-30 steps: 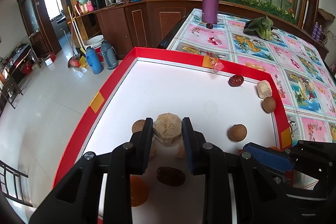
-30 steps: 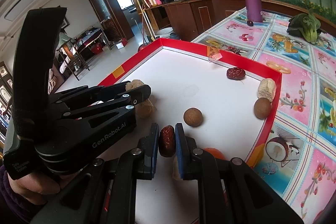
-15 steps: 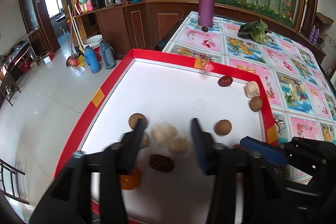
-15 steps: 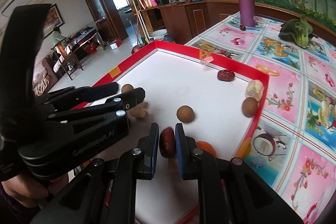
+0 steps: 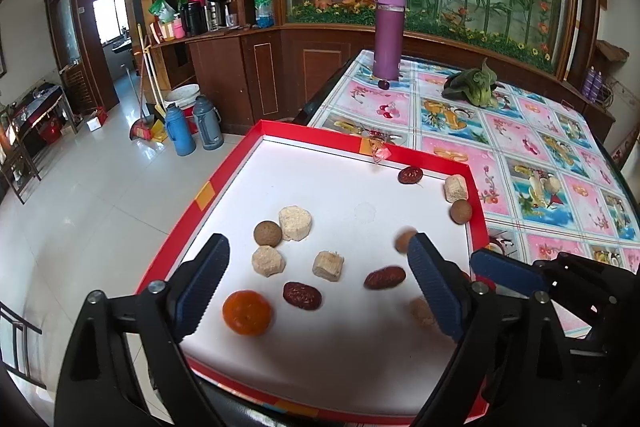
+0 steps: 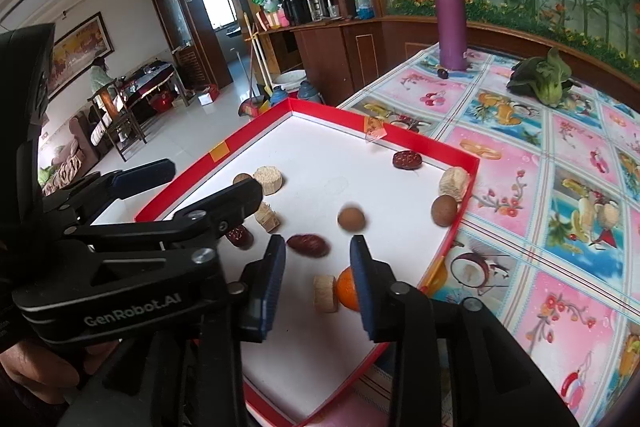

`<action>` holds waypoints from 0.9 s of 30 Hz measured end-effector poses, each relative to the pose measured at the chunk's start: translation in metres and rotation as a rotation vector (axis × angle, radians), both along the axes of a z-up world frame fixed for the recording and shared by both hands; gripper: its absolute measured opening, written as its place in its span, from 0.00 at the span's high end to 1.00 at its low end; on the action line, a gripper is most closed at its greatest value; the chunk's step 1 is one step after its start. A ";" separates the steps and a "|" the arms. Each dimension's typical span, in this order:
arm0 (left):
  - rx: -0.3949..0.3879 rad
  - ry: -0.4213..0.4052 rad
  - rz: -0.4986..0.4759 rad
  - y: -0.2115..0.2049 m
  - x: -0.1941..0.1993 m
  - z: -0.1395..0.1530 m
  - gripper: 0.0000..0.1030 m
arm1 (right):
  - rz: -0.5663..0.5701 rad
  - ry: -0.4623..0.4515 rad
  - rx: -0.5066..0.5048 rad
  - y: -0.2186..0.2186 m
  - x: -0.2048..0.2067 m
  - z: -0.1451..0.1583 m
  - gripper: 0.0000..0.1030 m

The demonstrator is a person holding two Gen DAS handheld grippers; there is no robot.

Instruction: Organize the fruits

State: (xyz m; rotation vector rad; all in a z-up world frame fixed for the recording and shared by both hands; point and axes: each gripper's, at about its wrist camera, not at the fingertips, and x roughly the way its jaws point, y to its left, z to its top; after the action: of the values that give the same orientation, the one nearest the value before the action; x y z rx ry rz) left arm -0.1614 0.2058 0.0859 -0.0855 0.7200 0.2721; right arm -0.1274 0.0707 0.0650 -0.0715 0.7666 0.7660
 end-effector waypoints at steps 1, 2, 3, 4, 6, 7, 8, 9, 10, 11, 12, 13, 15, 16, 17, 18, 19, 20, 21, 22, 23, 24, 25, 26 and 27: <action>0.003 -0.006 0.005 0.000 -0.003 0.002 0.07 | -0.003 -0.004 0.001 -0.001 -0.001 0.001 0.67; 0.008 -0.014 0.010 -0.001 -0.006 0.004 0.06 | -0.006 -0.010 0.002 -0.002 -0.002 0.003 0.66; 0.013 -0.021 0.013 -0.001 -0.008 0.006 0.05 | -0.011 -0.016 0.001 -0.003 -0.003 0.005 0.66; 0.019 -0.029 0.016 -0.002 -0.011 0.008 0.04 | -0.017 -0.022 -0.001 -0.004 -0.004 0.006 0.64; 0.031 -0.050 0.019 -0.004 -0.018 0.014 0.02 | -0.029 -0.035 0.001 -0.007 -0.006 0.010 0.60; 0.034 -0.060 0.019 -0.005 -0.021 0.017 0.00 | -0.037 -0.043 0.004 -0.009 -0.007 0.012 0.57; 0.040 -0.075 0.020 -0.006 -0.025 0.021 0.00 | -0.044 -0.048 0.005 -0.011 -0.008 0.014 0.56; 0.046 -0.085 0.023 -0.007 -0.028 0.023 0.00 | -0.052 -0.055 0.007 -0.013 -0.009 0.016 0.56; 0.055 -0.094 0.028 -0.009 -0.031 0.026 0.00 | -0.059 -0.062 0.007 -0.014 -0.010 0.018 0.56; 0.063 -0.102 0.033 -0.010 -0.034 0.029 0.00 | -0.069 -0.074 0.007 -0.017 -0.012 0.021 0.56; 0.071 -0.111 0.039 -0.012 -0.037 0.032 0.00 | -0.077 -0.082 0.007 -0.019 -0.013 0.023 0.55; 0.077 -0.119 0.045 -0.013 -0.039 0.035 0.00 | -0.087 -0.094 0.009 -0.021 -0.014 0.026 0.55; 0.085 -0.138 0.053 -0.014 -0.045 0.040 0.00 | -0.102 -0.116 0.012 -0.025 -0.017 0.030 0.53; 0.089 -0.149 0.059 -0.015 -0.049 0.043 0.00 | -0.112 -0.134 0.015 -0.027 -0.019 0.033 0.53; 0.093 -0.158 0.067 -0.015 -0.051 0.045 0.00 | -0.122 -0.150 0.018 -0.030 -0.022 0.036 0.52; 0.098 -0.165 0.076 -0.015 -0.055 0.048 0.00 | -0.132 -0.164 0.022 -0.032 -0.024 0.039 0.52; 0.102 -0.168 0.077 -0.016 -0.058 0.050 0.00 | -0.143 -0.177 0.031 -0.035 -0.026 0.042 0.51; 0.106 -0.171 0.070 -0.016 -0.060 0.051 0.00 | -0.152 -0.184 0.042 -0.038 -0.027 0.045 0.49; 0.112 -0.172 0.068 -0.016 -0.063 0.053 0.00 | -0.160 -0.188 0.052 -0.041 -0.029 0.047 0.49; 0.120 -0.173 0.072 -0.015 -0.065 0.054 0.00 | -0.171 -0.192 0.068 -0.044 -0.031 0.051 0.48; 0.128 -0.174 0.082 -0.015 -0.067 0.054 0.00 | -0.176 -0.196 0.080 -0.046 -0.032 0.053 0.48; 0.135 -0.174 0.095 -0.014 -0.070 0.055 0.00 | -0.179 -0.202 0.086 -0.048 -0.034 0.056 0.48; 0.138 -0.173 0.108 -0.015 -0.072 0.055 0.00 | -0.182 -0.209 0.090 -0.049 -0.036 0.058 0.47; 0.137 -0.169 0.119 -0.014 -0.073 0.055 0.00 | -0.186 -0.224 0.091 -0.050 -0.040 0.061 0.46; 0.135 -0.165 0.125 -0.014 -0.075 0.056 0.00 | -0.188 -0.236 0.091 -0.050 -0.044 0.063 0.46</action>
State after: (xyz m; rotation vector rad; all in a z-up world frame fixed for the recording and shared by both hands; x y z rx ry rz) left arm -0.2365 0.1922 0.1415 -0.0243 0.5316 0.4276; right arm -0.1710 0.0202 0.1275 -0.0071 0.5056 0.6004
